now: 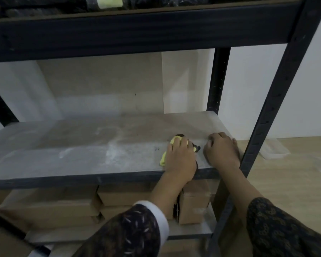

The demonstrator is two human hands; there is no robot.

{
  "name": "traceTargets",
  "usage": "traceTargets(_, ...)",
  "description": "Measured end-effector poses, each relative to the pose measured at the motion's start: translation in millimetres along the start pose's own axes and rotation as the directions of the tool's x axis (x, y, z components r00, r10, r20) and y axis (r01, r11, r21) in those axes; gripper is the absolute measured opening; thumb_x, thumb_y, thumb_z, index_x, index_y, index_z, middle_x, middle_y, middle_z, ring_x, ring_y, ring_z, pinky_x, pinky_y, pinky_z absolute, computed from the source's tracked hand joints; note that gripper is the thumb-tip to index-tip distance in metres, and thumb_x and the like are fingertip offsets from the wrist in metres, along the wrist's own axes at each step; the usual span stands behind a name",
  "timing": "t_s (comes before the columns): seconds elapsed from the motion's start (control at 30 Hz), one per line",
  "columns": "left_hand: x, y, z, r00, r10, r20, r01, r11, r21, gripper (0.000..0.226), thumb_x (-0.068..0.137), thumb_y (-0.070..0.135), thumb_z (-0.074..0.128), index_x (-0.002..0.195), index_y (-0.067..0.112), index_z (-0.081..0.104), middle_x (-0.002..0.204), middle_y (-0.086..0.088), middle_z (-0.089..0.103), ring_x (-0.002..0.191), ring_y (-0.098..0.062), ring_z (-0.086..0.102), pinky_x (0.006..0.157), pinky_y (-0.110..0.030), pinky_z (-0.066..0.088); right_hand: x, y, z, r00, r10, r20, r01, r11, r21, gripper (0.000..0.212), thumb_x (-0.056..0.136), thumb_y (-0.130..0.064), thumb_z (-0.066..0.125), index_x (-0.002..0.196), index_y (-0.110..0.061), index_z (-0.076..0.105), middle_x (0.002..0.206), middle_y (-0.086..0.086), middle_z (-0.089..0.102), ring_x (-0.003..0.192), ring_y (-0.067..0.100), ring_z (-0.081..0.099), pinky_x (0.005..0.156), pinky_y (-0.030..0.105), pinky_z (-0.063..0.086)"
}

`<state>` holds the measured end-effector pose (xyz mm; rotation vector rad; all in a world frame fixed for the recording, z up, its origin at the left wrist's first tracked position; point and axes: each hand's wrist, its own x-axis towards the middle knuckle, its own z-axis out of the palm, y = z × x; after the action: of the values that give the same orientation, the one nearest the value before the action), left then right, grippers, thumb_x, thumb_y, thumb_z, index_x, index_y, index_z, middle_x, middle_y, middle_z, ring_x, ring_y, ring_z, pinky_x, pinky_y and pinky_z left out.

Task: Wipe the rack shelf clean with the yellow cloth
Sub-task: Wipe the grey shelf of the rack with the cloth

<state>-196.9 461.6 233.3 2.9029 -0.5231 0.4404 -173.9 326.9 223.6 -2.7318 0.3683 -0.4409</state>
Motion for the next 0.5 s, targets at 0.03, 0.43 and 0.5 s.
traceTargets(0.03, 0, 0, 5, 1.0, -0.002, 0.005, 0.002, 0.999, 0.035, 0.045, 0.097, 0.024, 0.041, 0.14, 0.01, 0.037, 0.147, -0.008, 0.032, 0.134, -0.029, 0.026, 0.107, -0.042, 0.026, 0, 0, 0, 1.0, -0.002, -0.007, 0.002, 1.0, 0.001, 0.035, 0.092, -0.027, 0.04, 0.118, -0.017, 0.06, 0.123, 0.005, 0.058, 0.113, 0.026, 0.053, 0.117, 0.044, 0.024)
traceTargets(0.43, -24, -139, -20, 0.919, -0.393, 0.008, 0.383, 0.9, 0.206, 0.039, 0.096, 0.027, 0.034, 0.127, 0.011, 0.051, 0.136, -0.009, 0.043, 0.123, -0.031, 0.037, 0.097, -0.041, 0.036, -4, 0, -1, 1.0, -0.022, -0.016, 0.022, 0.999, -0.031, 0.035, 0.093, -0.026, 0.04, 0.119, -0.015, 0.06, 0.122, 0.007, 0.06, 0.113, 0.028, 0.054, 0.118, 0.043, 0.019)
traceTargets(0.5, -16, -119, -20, 0.963, -0.268, 0.014, 0.26, 0.946, 0.192, 0.048, 0.088, 0.025, 0.026, 0.126, 0.015, 0.054, 0.134, -0.008, 0.047, 0.123, -0.03, 0.037, 0.099, -0.039, 0.034, -4, -2, 0, 0.999, -0.021, -0.027, 0.02, 0.999, -0.034, 0.035, 0.093, -0.027, 0.038, 0.118, -0.015, 0.06, 0.121, 0.007, 0.06, 0.113, 0.027, 0.054, 0.118, 0.043, 0.019)
